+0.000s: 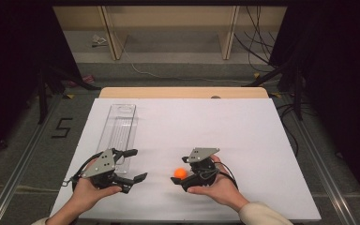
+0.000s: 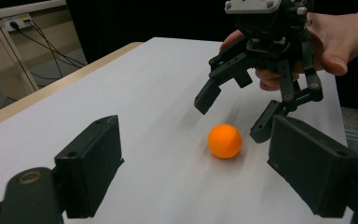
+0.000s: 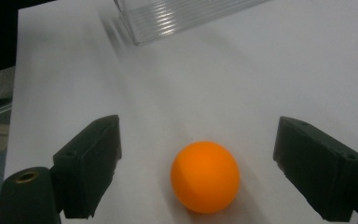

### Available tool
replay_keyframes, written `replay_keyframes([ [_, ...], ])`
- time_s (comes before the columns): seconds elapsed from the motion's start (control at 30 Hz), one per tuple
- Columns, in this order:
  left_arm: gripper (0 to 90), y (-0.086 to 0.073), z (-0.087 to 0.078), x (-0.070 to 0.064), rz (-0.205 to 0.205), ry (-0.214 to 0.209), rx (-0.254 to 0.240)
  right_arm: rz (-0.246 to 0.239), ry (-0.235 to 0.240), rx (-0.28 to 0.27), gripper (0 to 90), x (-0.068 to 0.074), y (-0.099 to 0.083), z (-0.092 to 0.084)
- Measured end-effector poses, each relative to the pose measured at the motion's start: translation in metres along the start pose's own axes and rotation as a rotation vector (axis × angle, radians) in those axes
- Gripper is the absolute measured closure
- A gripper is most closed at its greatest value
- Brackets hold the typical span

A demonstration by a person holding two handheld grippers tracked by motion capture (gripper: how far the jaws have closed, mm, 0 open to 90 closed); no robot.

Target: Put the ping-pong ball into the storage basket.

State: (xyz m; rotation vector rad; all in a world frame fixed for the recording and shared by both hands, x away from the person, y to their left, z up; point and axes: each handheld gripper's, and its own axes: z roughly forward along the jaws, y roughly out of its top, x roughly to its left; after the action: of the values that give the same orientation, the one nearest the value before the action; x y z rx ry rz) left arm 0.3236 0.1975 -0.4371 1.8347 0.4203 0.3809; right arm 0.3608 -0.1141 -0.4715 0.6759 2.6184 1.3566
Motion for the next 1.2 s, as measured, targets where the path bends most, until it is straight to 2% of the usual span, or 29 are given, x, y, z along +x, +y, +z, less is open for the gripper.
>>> replay_keyframes([
  [0.37,16.9,0.0,0.0,0.0,0.0,-0.001,0.0,-0.004,0.001,0.05,16.1,-0.002,-0.004,0.013],
  [0.73,16.9,0.0,0.0,0.0,0.0,-0.003,0.001,-0.009,-0.004,0.075,17.2,-0.004,-0.006,0.018],
  [1.2,16.9,0.0,0.0,0.0,0.0,-0.004,0.003,-0.021,-0.002,0.108,30.5,-0.004,-0.008,0.021],
])
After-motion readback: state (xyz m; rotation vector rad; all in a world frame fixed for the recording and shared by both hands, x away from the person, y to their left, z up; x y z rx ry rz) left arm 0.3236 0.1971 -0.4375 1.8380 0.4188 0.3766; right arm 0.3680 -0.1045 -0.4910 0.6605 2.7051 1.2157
